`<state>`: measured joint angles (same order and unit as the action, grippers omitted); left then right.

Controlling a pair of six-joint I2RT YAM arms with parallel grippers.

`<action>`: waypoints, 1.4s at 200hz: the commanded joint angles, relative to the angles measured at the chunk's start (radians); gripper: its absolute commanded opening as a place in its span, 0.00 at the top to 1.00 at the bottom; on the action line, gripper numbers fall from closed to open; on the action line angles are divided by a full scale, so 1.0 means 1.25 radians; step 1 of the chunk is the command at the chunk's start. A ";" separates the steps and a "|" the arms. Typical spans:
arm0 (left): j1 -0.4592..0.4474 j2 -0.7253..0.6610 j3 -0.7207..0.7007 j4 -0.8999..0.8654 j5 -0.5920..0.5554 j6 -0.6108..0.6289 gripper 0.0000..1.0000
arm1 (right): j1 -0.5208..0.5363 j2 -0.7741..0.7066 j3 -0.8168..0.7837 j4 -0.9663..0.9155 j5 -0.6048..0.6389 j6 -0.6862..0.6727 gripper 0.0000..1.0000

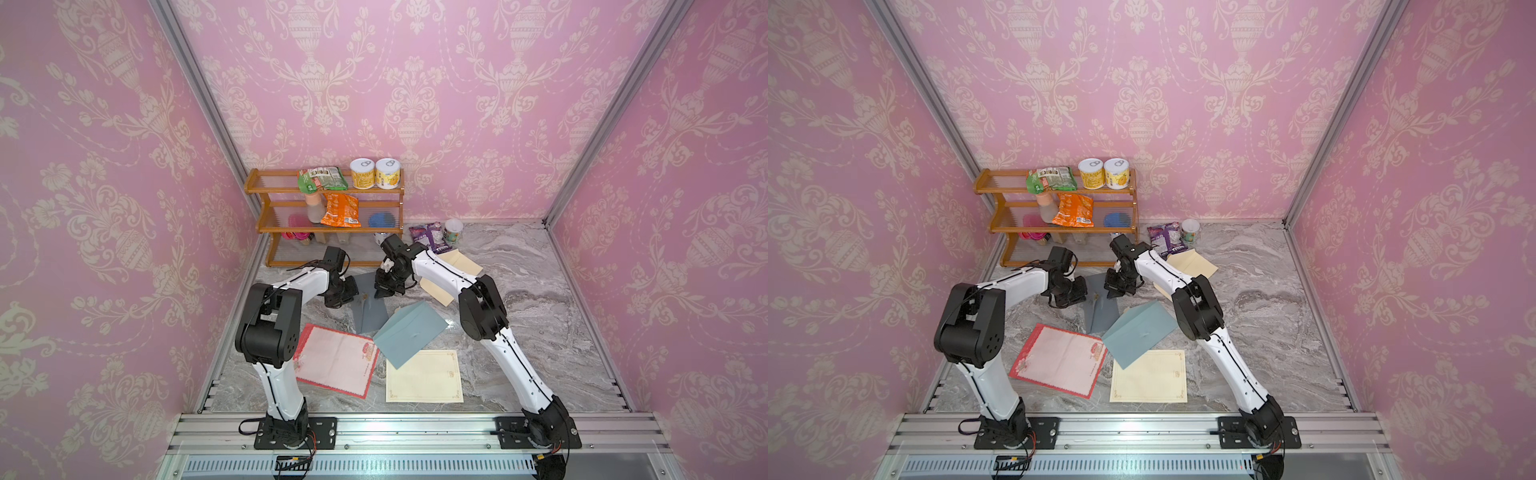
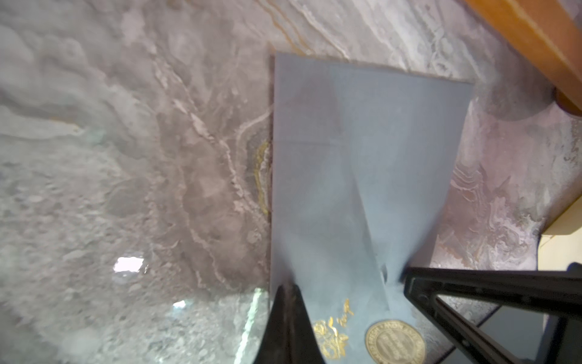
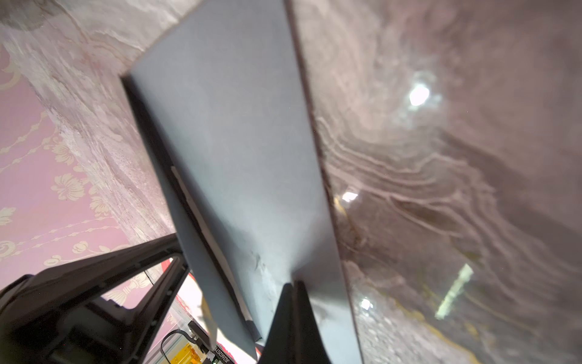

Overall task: Fold the letter paper in half and place it into the envelope
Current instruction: Fold the envelope flap on the envelope.

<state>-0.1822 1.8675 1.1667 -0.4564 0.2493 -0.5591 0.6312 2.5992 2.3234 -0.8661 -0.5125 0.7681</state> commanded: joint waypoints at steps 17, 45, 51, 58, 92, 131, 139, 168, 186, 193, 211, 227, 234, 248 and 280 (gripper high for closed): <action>-0.024 0.031 0.034 -0.003 0.018 -0.007 1.00 | -0.002 0.006 -0.023 0.024 -0.027 0.032 1.00; -0.039 0.046 0.048 -0.005 0.020 -0.004 1.00 | -0.005 0.005 -0.032 0.037 -0.032 0.040 1.00; -0.042 0.049 0.050 -0.005 0.020 -0.003 1.00 | -0.005 0.005 -0.034 0.039 -0.033 0.040 1.00; -0.047 0.052 0.052 -0.005 0.021 -0.004 1.00 | -0.006 0.004 -0.037 0.038 -0.032 0.041 1.00; -0.070 0.056 0.049 0.002 0.021 -0.007 1.00 | -0.012 -0.003 -0.053 0.043 -0.030 0.040 1.00; -0.087 0.089 0.032 0.002 0.020 -0.017 1.00 | -0.029 -0.039 -0.099 0.052 -0.020 0.025 1.00; -0.087 0.094 0.028 -0.003 0.016 -0.022 1.00 | -0.034 -0.058 -0.118 0.058 -0.018 0.021 1.00; -0.087 0.099 0.011 -0.012 -0.001 -0.023 1.00 | -0.051 -0.127 -0.205 0.126 -0.069 0.021 1.00; -0.087 0.103 0.002 -0.017 -0.002 -0.018 1.00 | -0.053 -0.135 -0.220 0.139 -0.112 0.018 1.00; -0.087 0.103 -0.003 -0.014 -0.001 -0.018 1.00 | -0.052 -0.135 -0.222 0.145 -0.125 0.015 1.00; -0.088 0.103 -0.007 -0.013 -0.002 -0.023 1.00 | -0.048 -0.123 -0.213 0.153 -0.148 0.017 1.00; -0.088 0.106 -0.002 -0.014 -0.001 -0.023 1.00 | -0.041 -0.108 -0.191 0.153 -0.154 0.017 1.00; -0.088 0.107 0.003 -0.015 -0.001 -0.023 1.00 | -0.038 -0.100 -0.179 0.150 -0.155 0.018 1.00; -0.088 0.108 0.010 -0.019 -0.002 -0.019 1.00 | -0.031 -0.083 -0.157 0.151 -0.161 0.022 1.00; -0.087 0.109 0.021 -0.024 -0.004 -0.018 1.00 | -0.020 -0.044 -0.116 0.133 -0.148 0.020 1.00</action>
<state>-0.2829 1.9282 1.2118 -0.4080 0.2707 -0.5709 0.5941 2.4928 2.1277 -0.6849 -0.6857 0.8082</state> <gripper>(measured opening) 0.038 0.033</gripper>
